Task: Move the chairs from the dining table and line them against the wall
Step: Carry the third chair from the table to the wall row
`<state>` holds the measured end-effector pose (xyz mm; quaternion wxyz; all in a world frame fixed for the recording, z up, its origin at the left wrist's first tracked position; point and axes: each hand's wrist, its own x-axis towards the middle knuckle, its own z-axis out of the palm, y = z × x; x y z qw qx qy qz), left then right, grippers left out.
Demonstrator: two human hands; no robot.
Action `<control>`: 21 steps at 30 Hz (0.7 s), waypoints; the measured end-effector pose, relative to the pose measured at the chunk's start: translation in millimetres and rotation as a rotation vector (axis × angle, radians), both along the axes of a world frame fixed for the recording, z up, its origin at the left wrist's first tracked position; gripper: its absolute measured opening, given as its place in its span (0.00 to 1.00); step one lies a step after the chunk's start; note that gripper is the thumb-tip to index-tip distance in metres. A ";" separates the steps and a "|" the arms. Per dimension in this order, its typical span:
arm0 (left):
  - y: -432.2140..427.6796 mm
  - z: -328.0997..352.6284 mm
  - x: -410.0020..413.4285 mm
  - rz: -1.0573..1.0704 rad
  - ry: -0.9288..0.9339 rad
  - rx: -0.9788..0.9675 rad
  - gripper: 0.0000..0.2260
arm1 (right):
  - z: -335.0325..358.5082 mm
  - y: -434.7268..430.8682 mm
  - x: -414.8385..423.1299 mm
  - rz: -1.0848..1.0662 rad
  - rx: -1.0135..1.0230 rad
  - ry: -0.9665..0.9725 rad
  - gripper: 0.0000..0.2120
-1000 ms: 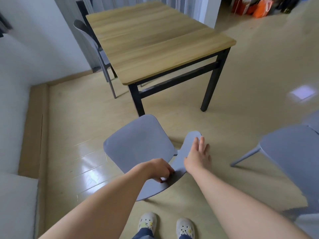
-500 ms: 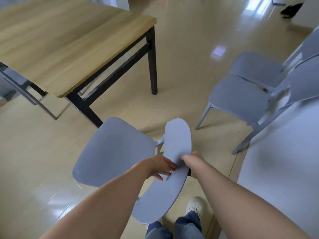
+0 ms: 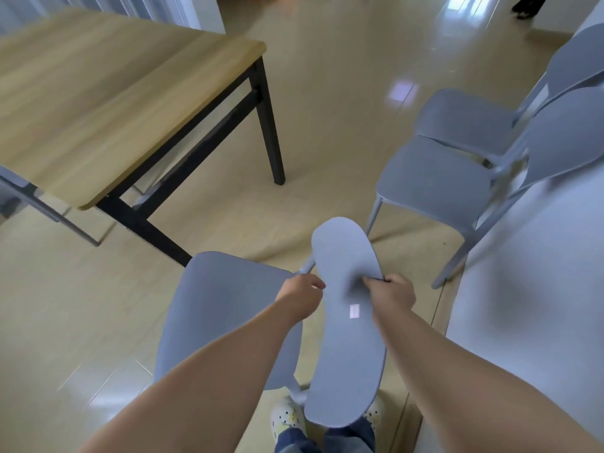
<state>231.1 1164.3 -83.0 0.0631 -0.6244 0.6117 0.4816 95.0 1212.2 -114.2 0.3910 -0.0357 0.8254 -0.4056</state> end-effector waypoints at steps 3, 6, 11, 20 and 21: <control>-0.5 -1.2 -17.0 0.024 -0.007 -0.018 0.17 | 3.6 -3.6 -23.8 -0.016 -0.007 0.016 0.18; -1.7 -0.2 -42.4 0.023 0.000 -0.023 0.17 | 3.7 -2.8 -54.2 -0.024 -0.009 0.026 0.16; -2.4 5.7 -97.3 -0.035 0.035 -0.026 0.16 | 11.2 12.8 -110.7 -0.046 -0.001 0.074 0.08; 2.8 14.4 -175.4 -0.255 0.042 0.008 0.14 | 26.0 39.1 -200.2 -0.167 0.057 0.188 0.04; 2.9 15.5 -180.9 -0.270 0.043 0.008 0.14 | 27.1 40.3 -206.7 -0.175 0.065 0.201 0.04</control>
